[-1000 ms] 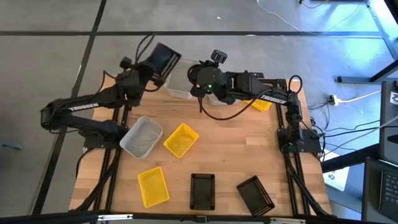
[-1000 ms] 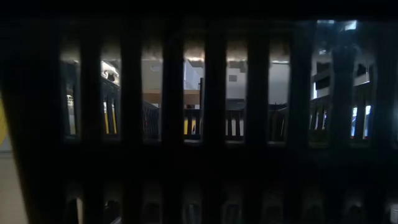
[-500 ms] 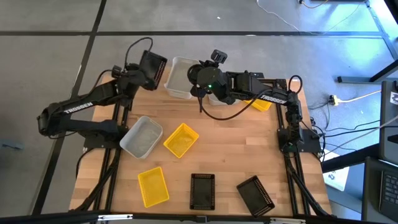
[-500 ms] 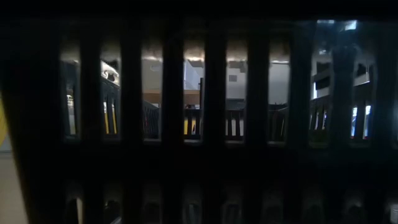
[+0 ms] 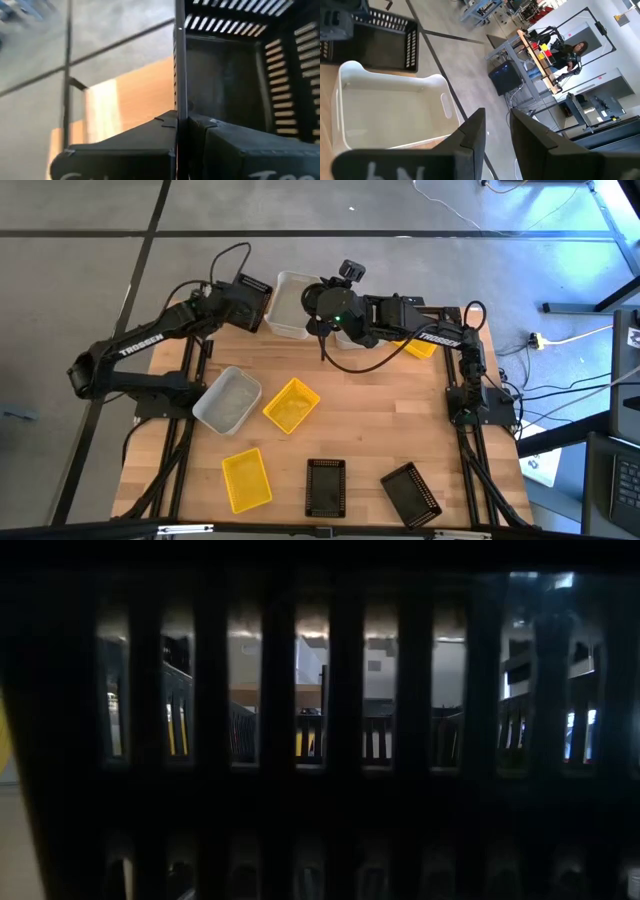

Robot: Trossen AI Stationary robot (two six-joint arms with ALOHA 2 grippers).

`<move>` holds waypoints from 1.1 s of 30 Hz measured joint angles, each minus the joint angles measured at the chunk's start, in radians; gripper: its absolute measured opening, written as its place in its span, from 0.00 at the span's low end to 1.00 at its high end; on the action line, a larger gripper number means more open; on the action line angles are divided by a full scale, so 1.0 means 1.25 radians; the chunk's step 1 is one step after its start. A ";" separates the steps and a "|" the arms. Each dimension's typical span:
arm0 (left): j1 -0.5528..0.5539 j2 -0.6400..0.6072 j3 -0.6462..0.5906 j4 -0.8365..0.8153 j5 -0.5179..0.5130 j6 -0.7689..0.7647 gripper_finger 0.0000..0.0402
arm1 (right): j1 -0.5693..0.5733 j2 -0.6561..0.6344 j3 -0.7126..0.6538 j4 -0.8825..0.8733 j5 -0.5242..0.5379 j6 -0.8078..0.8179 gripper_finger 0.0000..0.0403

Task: Stack baskets on shelf by color
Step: Put the top black bin on the shelf

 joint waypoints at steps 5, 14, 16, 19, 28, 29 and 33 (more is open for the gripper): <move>0.009 0.032 0.000 0.005 0.058 -0.010 0.00 | 0.000 0.000 0.000 0.000 0.000 0.000 0.23; 0.008 0.069 0.001 0.023 0.118 -0.073 0.00 | 0.000 0.000 0.000 0.000 0.000 0.000 0.23; 0.008 0.077 0.001 0.023 0.119 -0.098 0.00 | 0.000 0.000 0.000 0.000 0.000 0.000 0.23; 0.008 0.077 0.001 0.023 0.119 -0.130 0.00 | 0.000 0.000 0.000 0.000 0.000 0.000 0.23; 0.008 0.077 0.001 0.002 0.117 -0.196 0.00 | 0.000 0.000 0.000 0.000 0.000 0.001 0.23; 0.008 0.077 0.001 -0.004 0.117 -0.203 0.00 | 0.000 0.000 0.000 0.000 0.000 0.001 0.23; 0.008 0.077 0.001 -0.006 0.116 -0.216 0.00 | 0.000 0.000 0.000 0.000 0.000 0.001 0.23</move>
